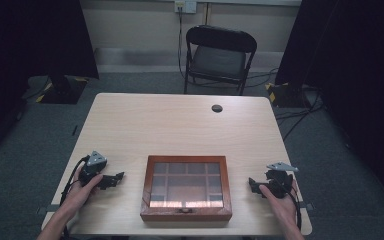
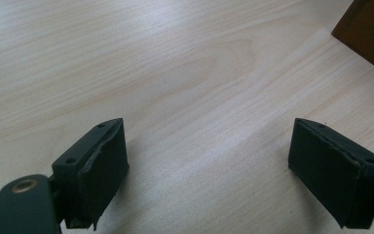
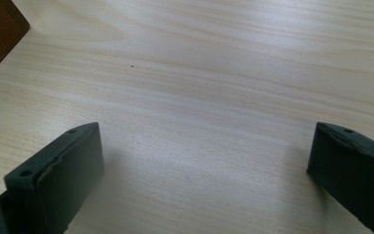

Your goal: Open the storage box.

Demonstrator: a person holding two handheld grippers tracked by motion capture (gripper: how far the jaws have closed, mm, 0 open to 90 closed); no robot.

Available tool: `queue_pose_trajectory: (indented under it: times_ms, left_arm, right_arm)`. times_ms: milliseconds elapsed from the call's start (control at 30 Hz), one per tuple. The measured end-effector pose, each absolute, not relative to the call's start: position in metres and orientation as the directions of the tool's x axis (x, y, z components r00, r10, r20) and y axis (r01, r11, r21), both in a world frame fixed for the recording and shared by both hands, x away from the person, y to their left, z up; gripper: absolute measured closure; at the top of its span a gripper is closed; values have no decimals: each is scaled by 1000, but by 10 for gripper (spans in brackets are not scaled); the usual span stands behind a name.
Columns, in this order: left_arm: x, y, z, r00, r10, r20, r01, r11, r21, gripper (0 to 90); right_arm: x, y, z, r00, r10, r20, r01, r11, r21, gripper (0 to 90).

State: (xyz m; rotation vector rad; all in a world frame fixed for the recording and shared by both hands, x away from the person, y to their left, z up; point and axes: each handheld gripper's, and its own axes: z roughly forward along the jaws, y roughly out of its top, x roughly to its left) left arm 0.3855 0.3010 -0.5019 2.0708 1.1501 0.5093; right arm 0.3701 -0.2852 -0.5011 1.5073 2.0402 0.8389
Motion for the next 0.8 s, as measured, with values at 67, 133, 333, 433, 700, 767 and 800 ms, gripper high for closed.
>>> queue_pose_trajectory:
  times_ms: [67, 133, 333, 433, 700, 767, 800]
  left_arm:
    - [386, 301, -502, 528, 849, 2, 573, -358, 737, 137]
    - [386, 301, -502, 528, 849, 3, 573, -358, 737, 137]
    - [386, 301, -502, 528, 850, 2, 573, -358, 737, 137]
    - [385, 301, -502, 534, 846, -2, 570, -358, 739, 137]
    - [385, 302, -502, 538, 843, 0, 569, -363, 738, 136]
    - [385, 302, -502, 538, 843, 0, 568, -363, 739, 136]
    - [385, 302, -502, 539, 843, 1, 569, -364, 737, 136]
  right_arm:
    - [370, -285, -501, -289, 957, -11, 673, 211, 709, 0]
    - [370, -285, -501, -289, 957, -11, 673, 211, 709, 0]
    - [369, -283, -500, -297, 955, -9, 664, 213, 716, 44]
    - [366, -280, -498, -320, 947, -4, 651, 223, 725, 157]
    - [362, -268, -487, -426, 903, 50, 625, 254, 738, 285]
    - [359, -259, -480, -474, 877, 82, 608, 259, 751, 308]
    - [358, -256, -478, -490, 867, 90, 600, 260, 757, 324]
